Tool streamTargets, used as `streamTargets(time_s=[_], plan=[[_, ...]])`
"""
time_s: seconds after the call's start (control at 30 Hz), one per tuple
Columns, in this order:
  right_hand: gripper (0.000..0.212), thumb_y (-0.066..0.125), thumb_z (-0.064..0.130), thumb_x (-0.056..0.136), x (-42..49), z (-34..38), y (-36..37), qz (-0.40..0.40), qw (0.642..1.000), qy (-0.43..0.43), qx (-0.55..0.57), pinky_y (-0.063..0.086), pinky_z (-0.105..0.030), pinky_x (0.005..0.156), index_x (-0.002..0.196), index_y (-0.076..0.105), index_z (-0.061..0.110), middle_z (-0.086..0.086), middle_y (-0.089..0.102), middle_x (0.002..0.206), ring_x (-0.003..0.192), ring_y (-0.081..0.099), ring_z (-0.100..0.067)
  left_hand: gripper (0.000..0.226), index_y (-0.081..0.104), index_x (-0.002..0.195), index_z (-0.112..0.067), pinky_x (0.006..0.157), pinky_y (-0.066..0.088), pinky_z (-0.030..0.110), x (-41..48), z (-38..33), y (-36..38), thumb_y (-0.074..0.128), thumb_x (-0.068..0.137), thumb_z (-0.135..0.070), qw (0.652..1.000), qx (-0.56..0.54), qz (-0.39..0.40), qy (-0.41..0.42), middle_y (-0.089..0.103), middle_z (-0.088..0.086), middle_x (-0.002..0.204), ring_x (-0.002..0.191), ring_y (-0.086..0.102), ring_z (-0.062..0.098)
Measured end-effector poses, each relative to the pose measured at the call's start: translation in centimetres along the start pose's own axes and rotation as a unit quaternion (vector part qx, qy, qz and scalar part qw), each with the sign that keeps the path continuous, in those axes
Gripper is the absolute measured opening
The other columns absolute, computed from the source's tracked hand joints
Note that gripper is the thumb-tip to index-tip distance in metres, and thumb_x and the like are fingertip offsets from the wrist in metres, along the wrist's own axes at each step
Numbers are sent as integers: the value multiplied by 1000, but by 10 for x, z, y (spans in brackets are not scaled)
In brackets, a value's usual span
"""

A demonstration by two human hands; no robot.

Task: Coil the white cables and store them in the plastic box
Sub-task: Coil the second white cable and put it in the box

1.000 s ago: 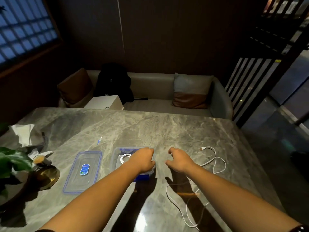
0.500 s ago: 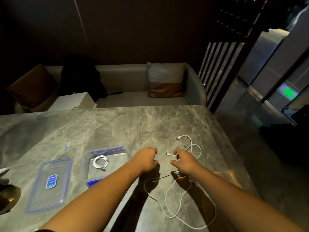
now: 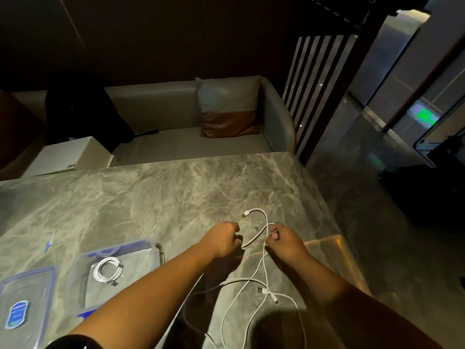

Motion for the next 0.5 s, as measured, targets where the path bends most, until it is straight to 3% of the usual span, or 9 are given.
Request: streamTargets(time_s=[0.2,0.3,0.37,0.5], plan=[[11,71,19,84,53,-14,2,-19,999,6,48,40,-26,66,90,62,17,4,58,74,72,56,-17,24,64,108,-10,76,45,28,57,2,8,65,90,-26,999,-53,-6,-6,69,11,105,96,64,29],[21,73,22,82,76,-21,7,-33,997,14,68,43,-25,69,100,65,13,2,62,80,72,58,-18,23,66,106,-13,80,48,27,79,6,14,67,89,-27,996,-83,-21,-6,69,7,106,98,64,24],[24,74,25,79,85,-24,11,-43,996,29,70,44,-29,71,98,67,13,-1,63,82,75,59,-22,22,66,103,-14,82,50,33,92,8,16,69,87,-28,994,-101,-41,-6,68,6,103,95,64,23],[40,68,44,74,99,-38,21,-110,991,-22,74,41,-28,65,89,68,7,-4,60,71,67,56,-18,18,62,93,-19,69,47,31,113,10,18,71,83,-32,988,-132,-75,-2,61,1,89,78,59,17]])
Point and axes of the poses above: each hand's wrist, its own x-axis towards the middle knuckle, its own y-axis out of the palm, z = x × y, the point moved 3 cm from there along x, towards the middle knuckle
